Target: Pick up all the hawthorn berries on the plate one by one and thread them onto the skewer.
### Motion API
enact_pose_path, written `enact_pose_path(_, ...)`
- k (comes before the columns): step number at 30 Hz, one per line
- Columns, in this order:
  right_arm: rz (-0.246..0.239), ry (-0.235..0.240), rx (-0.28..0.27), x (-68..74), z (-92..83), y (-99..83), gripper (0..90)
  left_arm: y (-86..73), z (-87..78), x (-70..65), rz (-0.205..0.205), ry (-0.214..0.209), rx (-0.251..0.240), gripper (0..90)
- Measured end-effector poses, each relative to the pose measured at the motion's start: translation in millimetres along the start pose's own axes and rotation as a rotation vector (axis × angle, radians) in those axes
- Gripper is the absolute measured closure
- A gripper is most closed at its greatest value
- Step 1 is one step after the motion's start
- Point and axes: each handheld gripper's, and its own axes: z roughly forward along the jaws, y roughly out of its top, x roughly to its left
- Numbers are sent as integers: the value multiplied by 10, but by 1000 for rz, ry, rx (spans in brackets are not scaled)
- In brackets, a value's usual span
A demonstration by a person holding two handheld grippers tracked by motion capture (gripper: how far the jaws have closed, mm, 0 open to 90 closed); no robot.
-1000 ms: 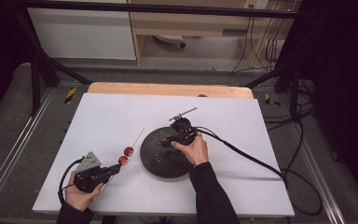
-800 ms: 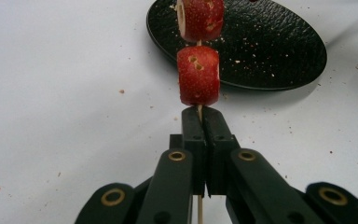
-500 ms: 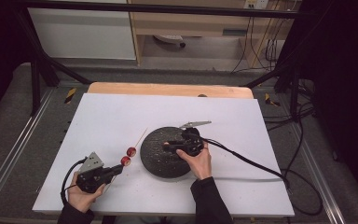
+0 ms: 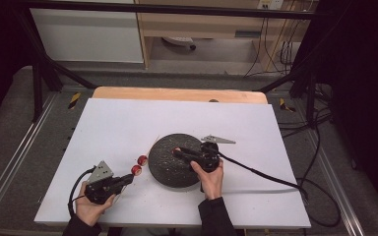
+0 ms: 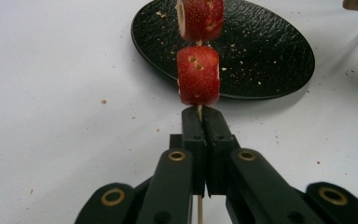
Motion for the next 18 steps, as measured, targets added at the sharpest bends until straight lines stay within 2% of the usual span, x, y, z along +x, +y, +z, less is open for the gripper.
enact_pose_path(12,56,13,-153,-33,-48,-29,633,34,89,-132,10,-4,-4,888)
enact_pose_path(18,78,16,-204,-54,-72,-10,633,47,120,-189,8,1,-6,888)
